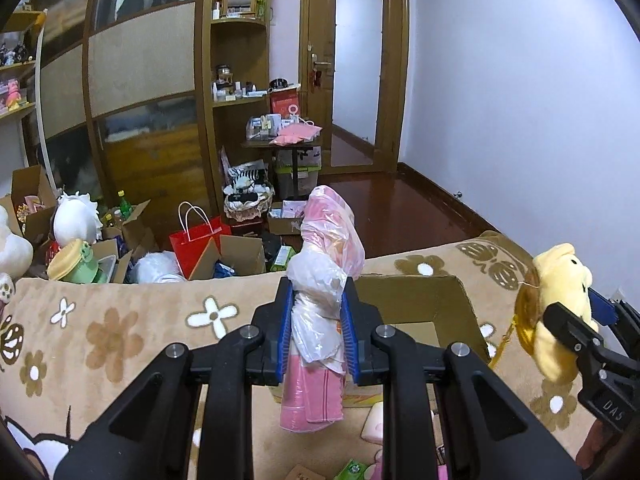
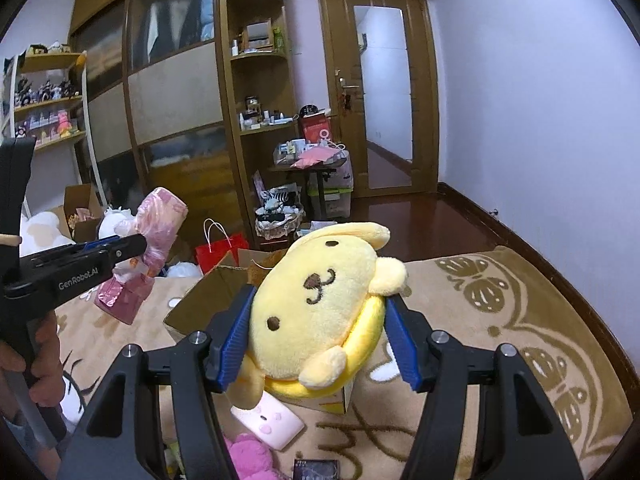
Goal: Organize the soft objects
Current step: 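Carry both items over the cardboard box and open both tools to drop them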
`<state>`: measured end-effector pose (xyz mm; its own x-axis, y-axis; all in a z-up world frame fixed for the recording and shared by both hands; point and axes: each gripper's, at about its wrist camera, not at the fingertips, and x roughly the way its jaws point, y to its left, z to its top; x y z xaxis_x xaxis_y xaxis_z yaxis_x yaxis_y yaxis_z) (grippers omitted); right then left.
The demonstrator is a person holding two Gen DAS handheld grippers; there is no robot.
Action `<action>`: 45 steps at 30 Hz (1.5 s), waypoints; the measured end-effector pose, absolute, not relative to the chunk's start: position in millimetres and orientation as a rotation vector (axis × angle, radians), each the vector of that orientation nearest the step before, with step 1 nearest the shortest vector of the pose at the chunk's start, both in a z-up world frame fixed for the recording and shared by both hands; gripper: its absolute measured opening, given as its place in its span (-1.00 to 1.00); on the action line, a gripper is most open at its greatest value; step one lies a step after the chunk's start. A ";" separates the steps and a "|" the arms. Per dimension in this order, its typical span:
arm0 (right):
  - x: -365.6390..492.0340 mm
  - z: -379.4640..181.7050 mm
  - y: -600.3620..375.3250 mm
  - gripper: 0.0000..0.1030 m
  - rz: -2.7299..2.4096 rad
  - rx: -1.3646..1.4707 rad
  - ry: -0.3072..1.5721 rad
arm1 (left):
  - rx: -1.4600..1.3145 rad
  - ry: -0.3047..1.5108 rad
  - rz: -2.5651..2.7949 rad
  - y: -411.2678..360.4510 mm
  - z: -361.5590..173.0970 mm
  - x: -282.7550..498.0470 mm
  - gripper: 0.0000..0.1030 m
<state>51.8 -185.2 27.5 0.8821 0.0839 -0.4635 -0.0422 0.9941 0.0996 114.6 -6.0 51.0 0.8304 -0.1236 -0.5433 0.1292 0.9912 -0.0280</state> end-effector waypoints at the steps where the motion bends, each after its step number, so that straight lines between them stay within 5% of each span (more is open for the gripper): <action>1: 53.4 25.8 -185.3 0.27 0.069 0.087 0.487 | 0.013 0.580 -0.136 -7.2 48.8 117.5 -0.59; 30: 116.5 -28.8 -179.7 0.31 0.123 0.075 0.633 | 0.074 0.774 -0.159 -28.5 -34.3 174.4 -0.58; 45: 120.5 -48.5 -169.6 0.43 0.146 0.052 0.701 | 0.064 0.839 -0.140 -20.4 -47.1 181.9 -0.36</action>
<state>120.5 -169.6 -48.5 0.7547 0.1516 -0.6383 -0.1165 0.9884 0.0969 181.9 -20.4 -47.1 0.6599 -0.0982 -0.7449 0.1485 0.9889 0.0011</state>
